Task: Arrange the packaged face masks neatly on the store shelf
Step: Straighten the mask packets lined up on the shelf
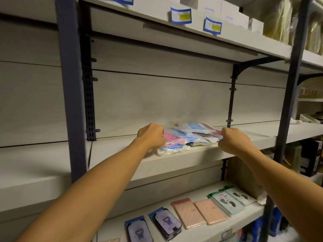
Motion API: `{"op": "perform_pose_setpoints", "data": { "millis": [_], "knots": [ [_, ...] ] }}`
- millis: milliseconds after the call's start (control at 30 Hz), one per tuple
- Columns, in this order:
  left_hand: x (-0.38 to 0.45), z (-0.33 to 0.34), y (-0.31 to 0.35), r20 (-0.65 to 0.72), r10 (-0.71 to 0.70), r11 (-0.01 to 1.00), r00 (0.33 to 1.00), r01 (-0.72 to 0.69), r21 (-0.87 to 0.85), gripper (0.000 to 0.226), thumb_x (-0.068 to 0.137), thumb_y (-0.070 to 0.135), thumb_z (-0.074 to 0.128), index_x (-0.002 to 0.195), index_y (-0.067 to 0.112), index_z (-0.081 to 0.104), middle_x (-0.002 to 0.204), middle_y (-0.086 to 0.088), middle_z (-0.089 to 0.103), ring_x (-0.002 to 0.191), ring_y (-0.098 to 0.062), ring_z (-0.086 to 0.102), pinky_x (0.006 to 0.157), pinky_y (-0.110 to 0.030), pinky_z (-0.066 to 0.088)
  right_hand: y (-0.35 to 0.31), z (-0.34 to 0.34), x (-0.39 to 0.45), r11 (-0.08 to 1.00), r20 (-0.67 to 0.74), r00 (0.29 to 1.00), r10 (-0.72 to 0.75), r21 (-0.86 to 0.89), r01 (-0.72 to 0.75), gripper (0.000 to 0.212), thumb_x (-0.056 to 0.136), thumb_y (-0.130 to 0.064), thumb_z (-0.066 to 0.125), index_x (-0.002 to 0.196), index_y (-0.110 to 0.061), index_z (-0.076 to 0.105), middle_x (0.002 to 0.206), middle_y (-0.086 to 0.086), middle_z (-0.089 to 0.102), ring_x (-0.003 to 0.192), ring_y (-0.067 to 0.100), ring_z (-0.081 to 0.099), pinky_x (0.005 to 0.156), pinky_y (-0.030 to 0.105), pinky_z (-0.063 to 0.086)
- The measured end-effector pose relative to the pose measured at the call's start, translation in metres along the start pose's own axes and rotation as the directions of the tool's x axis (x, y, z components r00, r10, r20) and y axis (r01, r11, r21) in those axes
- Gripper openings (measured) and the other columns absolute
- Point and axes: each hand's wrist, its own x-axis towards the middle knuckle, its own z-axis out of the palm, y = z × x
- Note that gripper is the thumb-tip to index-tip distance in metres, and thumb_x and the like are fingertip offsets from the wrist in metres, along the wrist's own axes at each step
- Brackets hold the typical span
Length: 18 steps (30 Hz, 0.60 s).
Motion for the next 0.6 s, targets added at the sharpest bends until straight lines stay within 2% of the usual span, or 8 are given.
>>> {"op": "perform_pose_setpoints", "data": {
  "millis": [133, 300, 400, 500, 600],
  "knots": [
    [0.026, 0.016, 0.016, 0.001, -0.036, 0.999, 0.999, 0.036, -0.021, 0.022, 0.086, 0.02, 0.055, 0.104, 0.018, 0.069, 0.101, -0.002, 0.068, 0.087, -0.023, 0.065, 0.074, -0.035, 0.057, 0.024, 0.013, 0.035, 0.999, -0.009, 1.0, 0.009, 0.036, -0.009, 0.026, 0.088, -0.02, 0.056, 0.113, -0.014, 0.054, 0.096, 0.004, 0.056, 0.086, 0.025, 0.056, 0.063, 0.031, 0.045],
    [0.064, 0.033, 0.039, -0.024, -0.109, 0.992, 0.994, 0.107, -0.067, 0.019, 0.085, 0.02, 0.056, 0.096, 0.015, 0.07, 0.097, -0.006, 0.069, 0.087, -0.028, 0.066, 0.077, -0.038, 0.059, 0.057, 0.038, 0.091, 0.996, 0.001, 1.0, -0.008, 0.092, 0.008, 0.039, 0.089, -0.034, 0.062, 0.121, -0.013, 0.058, 0.112, 0.01, 0.064, 0.093, 0.027, 0.06, 0.077, 0.038, 0.057],
    [0.088, 0.042, 0.058, -0.009, -0.189, 0.976, 0.982, 0.186, -0.116, 0.018, 0.086, 0.023, 0.057, 0.091, 0.014, 0.072, 0.093, -0.007, 0.071, 0.085, -0.028, 0.066, 0.076, -0.036, 0.056, 0.076, 0.055, 0.124, 0.99, 0.011, 1.0, -0.024, 0.138, 0.022, 0.037, 0.087, -0.03, 0.064, 0.119, -0.012, 0.062, 0.11, 0.011, 0.067, 0.09, 0.027, 0.06, 0.078, 0.038, 0.058],
    [0.109, 0.053, 0.074, -0.004, -0.282, 0.942, 0.96, 0.276, -0.192, 0.023, 0.088, 0.026, 0.057, 0.092, 0.009, 0.073, 0.094, -0.013, 0.072, 0.077, -0.029, 0.063, 0.074, -0.036, 0.055, 0.089, 0.065, 0.155, 0.961, 0.042, 0.999, -0.031, 0.275, 0.018, 0.029, 0.087, -0.022, 0.062, 0.112, -0.007, 0.066, 0.106, 0.014, 0.069, 0.09, 0.029, 0.063, 0.083, 0.041, 0.059],
    [0.123, 0.06, 0.088, 0.027, -0.353, 0.912, 0.935, 0.351, -0.211, 0.032, 0.089, 0.036, 0.057, 0.089, 0.007, 0.071, 0.09, -0.013, 0.071, 0.08, -0.031, 0.069, 0.077, -0.039, 0.058, 0.095, 0.075, 0.188, 0.912, 0.118, 0.991, -0.054, 0.41, 0.001, 0.03, 0.088, -0.026, 0.064, 0.104, -0.002, 0.07, 0.099, 0.017, 0.071, 0.088, 0.03, 0.066, 0.084, 0.045, 0.06]
  ]
}}
